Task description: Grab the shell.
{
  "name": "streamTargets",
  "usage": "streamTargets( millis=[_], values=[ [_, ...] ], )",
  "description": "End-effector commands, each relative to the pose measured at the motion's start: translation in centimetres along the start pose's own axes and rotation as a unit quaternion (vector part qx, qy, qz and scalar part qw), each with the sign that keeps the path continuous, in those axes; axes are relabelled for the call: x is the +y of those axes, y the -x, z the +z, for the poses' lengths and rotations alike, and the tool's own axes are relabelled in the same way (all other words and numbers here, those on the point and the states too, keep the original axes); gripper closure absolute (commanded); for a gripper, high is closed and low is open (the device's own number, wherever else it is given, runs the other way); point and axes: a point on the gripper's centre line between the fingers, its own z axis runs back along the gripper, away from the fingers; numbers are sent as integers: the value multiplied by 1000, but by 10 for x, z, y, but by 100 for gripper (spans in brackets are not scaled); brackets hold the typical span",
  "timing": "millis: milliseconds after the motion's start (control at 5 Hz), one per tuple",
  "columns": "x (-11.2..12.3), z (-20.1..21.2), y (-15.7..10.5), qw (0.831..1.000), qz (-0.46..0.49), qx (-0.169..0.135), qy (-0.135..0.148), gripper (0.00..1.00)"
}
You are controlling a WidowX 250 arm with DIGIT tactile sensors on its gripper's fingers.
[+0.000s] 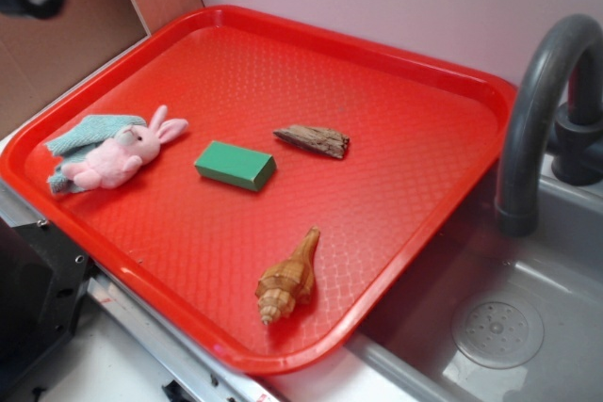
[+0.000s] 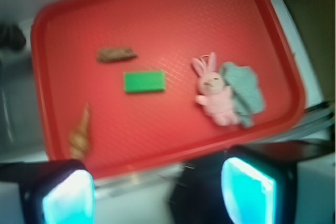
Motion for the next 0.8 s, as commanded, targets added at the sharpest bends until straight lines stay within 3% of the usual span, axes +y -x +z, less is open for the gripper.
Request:
streamTargets(
  millis=[0,200,400,600],
  values=[
    [-46,-36,-5,996,48,-2,69,0],
    [-60,-62,-8,995,64,7,71,0],
    [-79,-97,-5,996,67,15,55,0],
    [-90,-122,2,997,49,40,46,0]
  ],
)
